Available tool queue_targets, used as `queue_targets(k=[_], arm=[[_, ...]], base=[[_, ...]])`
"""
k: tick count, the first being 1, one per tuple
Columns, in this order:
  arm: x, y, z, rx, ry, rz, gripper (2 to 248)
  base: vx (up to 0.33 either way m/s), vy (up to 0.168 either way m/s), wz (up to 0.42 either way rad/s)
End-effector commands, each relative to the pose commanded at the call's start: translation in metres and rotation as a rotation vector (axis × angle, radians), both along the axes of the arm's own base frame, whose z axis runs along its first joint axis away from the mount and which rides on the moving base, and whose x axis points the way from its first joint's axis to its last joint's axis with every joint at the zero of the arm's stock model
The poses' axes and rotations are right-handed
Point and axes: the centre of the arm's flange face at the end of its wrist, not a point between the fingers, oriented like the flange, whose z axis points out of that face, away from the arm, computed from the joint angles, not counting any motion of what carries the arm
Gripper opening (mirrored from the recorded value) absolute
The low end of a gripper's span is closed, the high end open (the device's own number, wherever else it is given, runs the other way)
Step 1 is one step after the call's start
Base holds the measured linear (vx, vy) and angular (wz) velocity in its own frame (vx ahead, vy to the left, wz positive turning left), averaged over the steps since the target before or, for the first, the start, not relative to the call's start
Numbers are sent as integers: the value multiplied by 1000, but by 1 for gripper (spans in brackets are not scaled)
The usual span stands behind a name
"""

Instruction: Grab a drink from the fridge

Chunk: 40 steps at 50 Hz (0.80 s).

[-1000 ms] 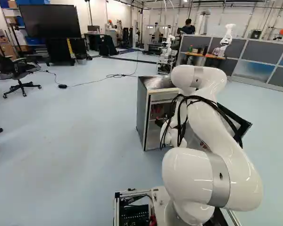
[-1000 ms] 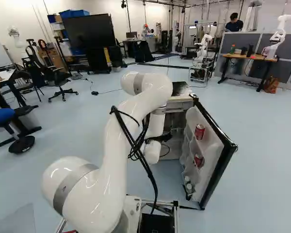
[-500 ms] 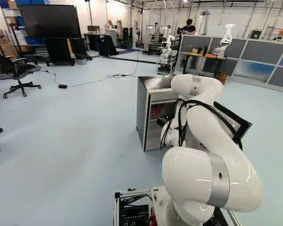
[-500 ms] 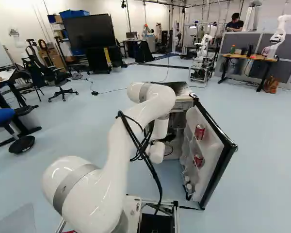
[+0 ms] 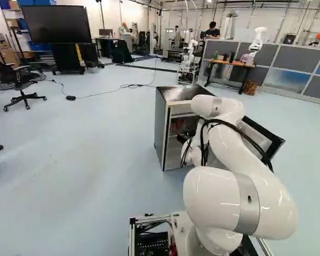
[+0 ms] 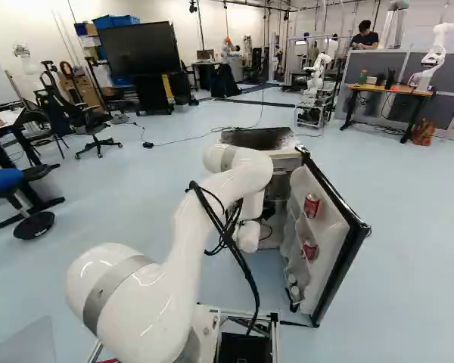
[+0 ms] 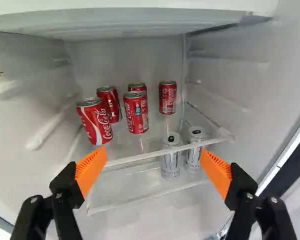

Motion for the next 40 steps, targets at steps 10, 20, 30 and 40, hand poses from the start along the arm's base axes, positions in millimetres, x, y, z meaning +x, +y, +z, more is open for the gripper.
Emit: queue_targets(k=[10, 20, 30, 40], arm=[[19, -2, -11, -10, -5, 14, 247], [35, -4, -21, -20, -10, 28, 247], [47, -5, -27, -28, -24, 37, 247], [57, -6, -31, -36, -44, 41, 247]], base=[[0, 0, 0], [0, 0, 0], [0, 0, 0], [0, 0, 0]])
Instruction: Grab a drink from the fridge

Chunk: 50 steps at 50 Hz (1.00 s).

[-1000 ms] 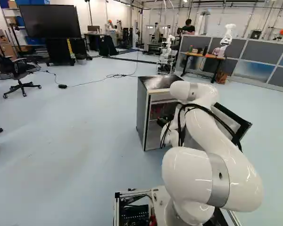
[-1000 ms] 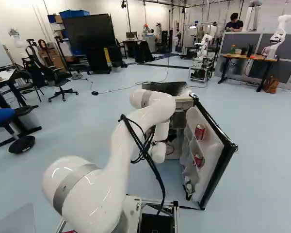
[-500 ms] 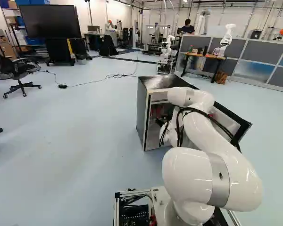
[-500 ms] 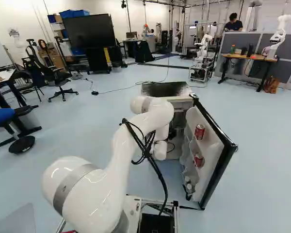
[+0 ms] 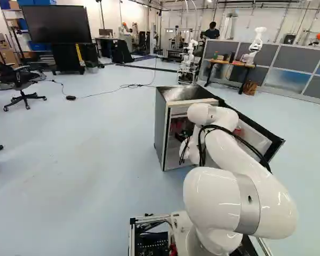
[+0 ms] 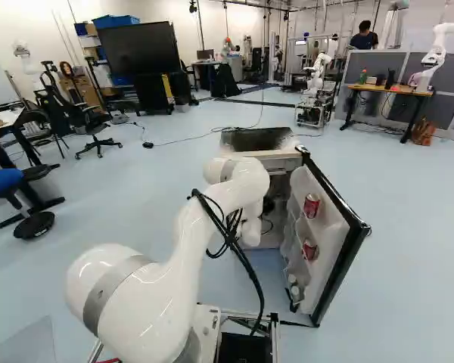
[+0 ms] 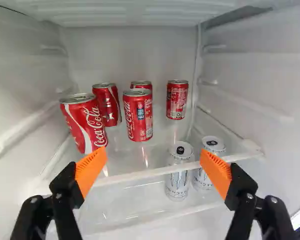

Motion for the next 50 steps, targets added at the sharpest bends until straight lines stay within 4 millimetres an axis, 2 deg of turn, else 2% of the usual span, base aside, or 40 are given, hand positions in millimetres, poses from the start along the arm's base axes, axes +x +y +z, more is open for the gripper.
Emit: queue_targets(k=[20, 50], arm=[[19, -1, -7, -15, -43, 8, 247], [40, -3, 20, -30, -85, 16, 247]], base=[[0, 0, 0], [0, 0, 0]])
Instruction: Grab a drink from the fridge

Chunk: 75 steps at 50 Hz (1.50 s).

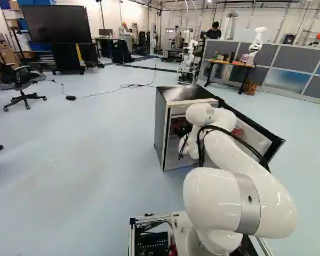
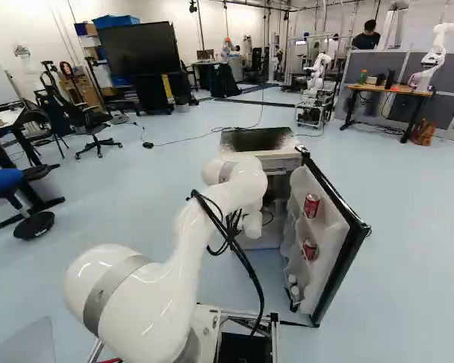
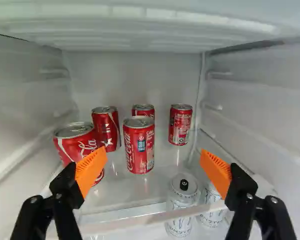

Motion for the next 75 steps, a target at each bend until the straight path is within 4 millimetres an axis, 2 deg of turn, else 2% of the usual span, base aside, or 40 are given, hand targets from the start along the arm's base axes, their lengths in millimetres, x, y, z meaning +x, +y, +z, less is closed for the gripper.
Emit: queue_targets(k=[41, 56, 75], arm=[[21, 6, -11, -33, -44, 128, 247], [30, -4, -17, -47, -73, 124, 247], [30, -16, -20, -53, -86, 107, 247]], base=[[0, 0, 0], [0, 0, 0], [0, 0, 0]])
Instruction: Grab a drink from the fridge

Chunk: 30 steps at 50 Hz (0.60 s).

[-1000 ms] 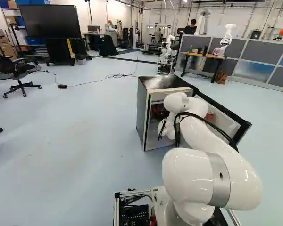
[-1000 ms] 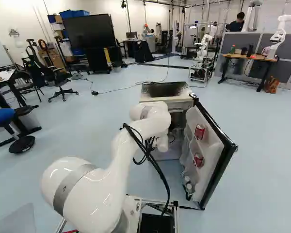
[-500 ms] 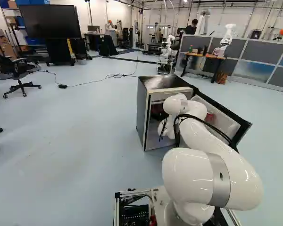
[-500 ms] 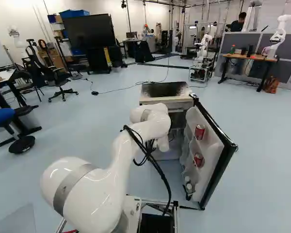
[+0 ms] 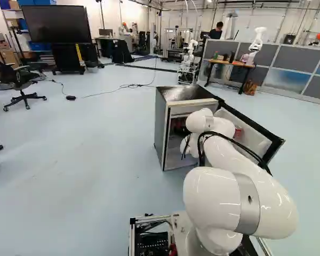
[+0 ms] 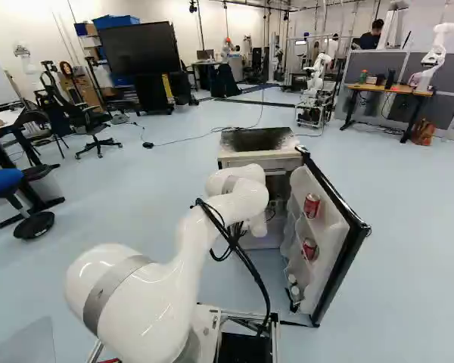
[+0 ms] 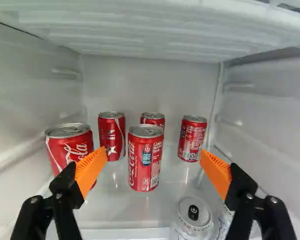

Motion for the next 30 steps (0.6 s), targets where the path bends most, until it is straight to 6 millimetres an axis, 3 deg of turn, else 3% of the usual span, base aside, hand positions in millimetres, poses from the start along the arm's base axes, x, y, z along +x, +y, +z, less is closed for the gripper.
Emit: queue_targets(k=[15, 16, 21, 22, 26, 27, 30], arm=[[0, 0, 0, 0, 0, 0, 247], [0, 0, 0, 0, 0, 0, 233], [0, 0, 0, 0, 0, 0, 233], [0, 0, 0, 0, 0, 0, 194], [0, 0, 0, 0, 0, 0, 194], [0, 0, 0, 0, 0, 0, 155], [0, 0, 0, 0, 0, 0, 155]], base=[[0, 0, 0], [0, 0, 0], [0, 0, 0], [0, 0, 0], [0, 0, 0], [0, 0, 0], [0, 0, 0]])
